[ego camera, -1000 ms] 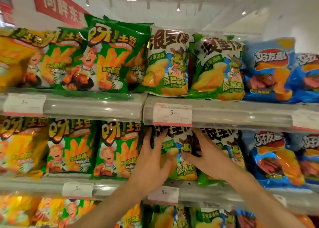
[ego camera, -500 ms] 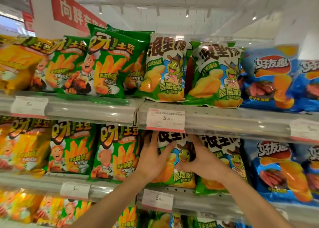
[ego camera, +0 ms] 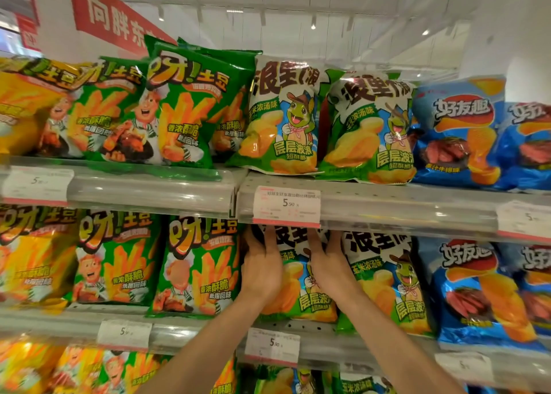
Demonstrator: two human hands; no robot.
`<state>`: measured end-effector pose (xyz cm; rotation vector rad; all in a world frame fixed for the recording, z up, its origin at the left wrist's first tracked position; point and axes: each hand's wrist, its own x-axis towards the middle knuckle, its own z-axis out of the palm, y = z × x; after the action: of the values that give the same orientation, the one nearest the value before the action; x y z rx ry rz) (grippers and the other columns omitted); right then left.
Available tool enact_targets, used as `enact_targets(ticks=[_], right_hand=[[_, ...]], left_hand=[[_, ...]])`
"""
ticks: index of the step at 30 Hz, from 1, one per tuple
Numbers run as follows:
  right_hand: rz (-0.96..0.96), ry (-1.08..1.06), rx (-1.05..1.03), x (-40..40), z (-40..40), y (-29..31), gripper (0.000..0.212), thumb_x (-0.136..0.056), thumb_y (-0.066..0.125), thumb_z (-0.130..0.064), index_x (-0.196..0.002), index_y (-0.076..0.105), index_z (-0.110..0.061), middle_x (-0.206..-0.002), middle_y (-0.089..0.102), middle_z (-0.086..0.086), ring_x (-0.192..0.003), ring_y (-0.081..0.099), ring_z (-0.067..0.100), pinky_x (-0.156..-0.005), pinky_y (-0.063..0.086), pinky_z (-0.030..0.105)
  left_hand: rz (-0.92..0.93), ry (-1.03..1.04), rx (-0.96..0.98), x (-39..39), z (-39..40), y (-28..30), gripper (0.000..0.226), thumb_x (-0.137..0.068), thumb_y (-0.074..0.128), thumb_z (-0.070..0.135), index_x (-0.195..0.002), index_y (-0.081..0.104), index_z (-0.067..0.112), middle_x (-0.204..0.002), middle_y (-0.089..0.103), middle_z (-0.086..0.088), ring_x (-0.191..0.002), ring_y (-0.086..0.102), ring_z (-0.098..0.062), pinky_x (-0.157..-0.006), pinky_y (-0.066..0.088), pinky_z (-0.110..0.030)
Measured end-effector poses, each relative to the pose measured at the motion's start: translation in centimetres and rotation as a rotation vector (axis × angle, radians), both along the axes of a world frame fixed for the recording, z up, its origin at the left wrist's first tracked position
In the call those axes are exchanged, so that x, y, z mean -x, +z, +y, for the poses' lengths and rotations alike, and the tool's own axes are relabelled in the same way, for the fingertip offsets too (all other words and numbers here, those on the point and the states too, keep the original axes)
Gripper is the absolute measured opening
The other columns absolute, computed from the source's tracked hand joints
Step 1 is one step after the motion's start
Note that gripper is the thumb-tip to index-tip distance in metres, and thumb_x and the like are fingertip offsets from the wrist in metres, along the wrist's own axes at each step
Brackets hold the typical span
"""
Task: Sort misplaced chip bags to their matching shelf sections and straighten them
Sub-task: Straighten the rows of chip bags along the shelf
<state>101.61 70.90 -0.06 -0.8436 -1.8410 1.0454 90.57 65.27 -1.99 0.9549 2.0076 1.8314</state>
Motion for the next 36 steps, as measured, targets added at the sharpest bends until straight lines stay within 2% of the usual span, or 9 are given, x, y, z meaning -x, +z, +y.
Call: enact_targets(ticks=[3,5,8,13,17,22,28,33,36], right_hand=[[0.077,-0.103,0.005,1.3,0.2,-1.0,0.046,-0.101,0.040,-0.046,-0.143,0.023,-0.036,-0.135,0.052,-0.002,-0.108,0.063,0.033,-0.098,0.044,0.036],[0.115,-0.156,-0.010,1.7,0.3,-1.4,0.043,-0.102,0.042,-0.040,-0.141,0.028,-0.029,-0.139,0.051,0.002,-0.112,0.059,0.032,-0.094,0.043,0.034],[0.141,-0.194,-0.038,2.0,-0.1,-1.5,0.041,-0.104,0.042,-0.034,-0.142,0.030,-0.025,-0.141,0.050,0.004,-0.121,0.053,0.029,-0.090,0.037,0.029],[0.100,-0.189,-0.050,1.8,-0.1,-1.5,0.041,-0.104,0.040,-0.040,-0.143,0.028,-0.030,-0.142,0.049,0.003,-0.121,0.054,0.028,-0.091,0.040,0.033],[0.056,-0.203,-0.094,1.9,0.1,-2.2,0.041,-0.102,0.037,-0.049,-0.139,0.027,-0.035,-0.144,0.050,0.003,-0.122,0.056,0.031,-0.099,0.047,0.045],[0.051,-0.179,-0.111,1.4,-0.2,-1.7,0.044,-0.102,0.039,-0.047,-0.142,0.031,-0.029,-0.145,0.045,0.003,-0.128,0.049,0.028,-0.103,0.042,0.040],[-0.188,-0.156,-0.412,-1.6,-0.5,-2.7,0.050,-0.101,0.035,-0.044,-0.148,0.026,-0.030,-0.150,0.032,0.001,-0.133,0.041,0.024,-0.099,0.043,0.038],[-0.320,-0.080,-0.620,-1.6,-0.6,-3.8,0.053,-0.104,0.023,-0.042,-0.155,0.011,-0.041,-0.165,0.006,-0.006,-0.149,0.022,0.020,-0.112,0.040,0.045],[-0.366,-0.099,-0.549,-1.3,-1.1,-4.5,0.055,-0.102,0.016,-0.048,-0.155,0.002,-0.045,-0.165,-0.009,-0.014,-0.139,0.043,0.025,-0.097,0.053,0.043]], left_hand=[[0.017,-0.007,-0.061,0.3,0.3,-0.2,0.042,-0.106,0.026,0.039,-0.147,0.025,0.030,-0.140,0.046,-0.008,-0.115,0.054,-0.033,-0.089,0.044,-0.039],[0.072,0.003,-0.110,0.4,0.2,-0.3,0.037,-0.104,0.030,0.047,-0.138,0.032,0.035,-0.126,0.056,0.000,-0.111,0.059,-0.031,-0.090,0.048,-0.045],[0.094,-0.020,-0.164,0.4,0.1,-0.5,0.037,-0.102,0.032,0.052,-0.138,0.031,0.042,-0.135,0.056,0.002,-0.116,0.058,-0.026,-0.094,0.049,-0.044],[0.105,-0.057,-0.141,0.4,-0.2,-0.7,0.045,-0.101,0.029,0.054,-0.145,0.025,0.043,-0.145,0.045,0.002,-0.129,0.048,-0.024,-0.103,0.042,-0.040],[0.190,-0.042,-0.139,0.5,-0.4,-1.5,0.052,-0.102,0.033,0.049,-0.151,0.018,0.040,-0.150,0.040,0.003,-0.133,0.044,-0.022,-0.103,0.039,-0.036],[0.190,-0.079,-0.097,0.2,-0.8,-1.1,0.059,-0.103,0.034,0.049,-0.155,0.009,0.038,-0.154,0.035,0.000,-0.132,0.043,-0.024,-0.102,0.035,-0.031],[0.534,-0.071,-0.119,-1.0,-4.0,-3.0,0.063,-0.104,0.029,0.047,-0.156,-0.005,0.038,-0.164,-0.011,0.009,-0.149,-0.011,-0.002,-0.118,0.002,-0.024],[0.749,-0.081,-0.096,-0.7,-3.4,-4.0,0.053,-0.106,0.022,0.041,-0.157,0.014,0.030,-0.164,-0.014,0.004,-0.151,-0.012,-0.010,-0.122,0.008,-0.032],[0.788,-0.061,-0.035,0.3,-2.5,-4.0,0.056,-0.105,0.017,0.044,-0.157,0.020,0.025,-0.164,-0.014,0.003,-0.152,-0.010,-0.015,-0.123,0.012,-0.036]])
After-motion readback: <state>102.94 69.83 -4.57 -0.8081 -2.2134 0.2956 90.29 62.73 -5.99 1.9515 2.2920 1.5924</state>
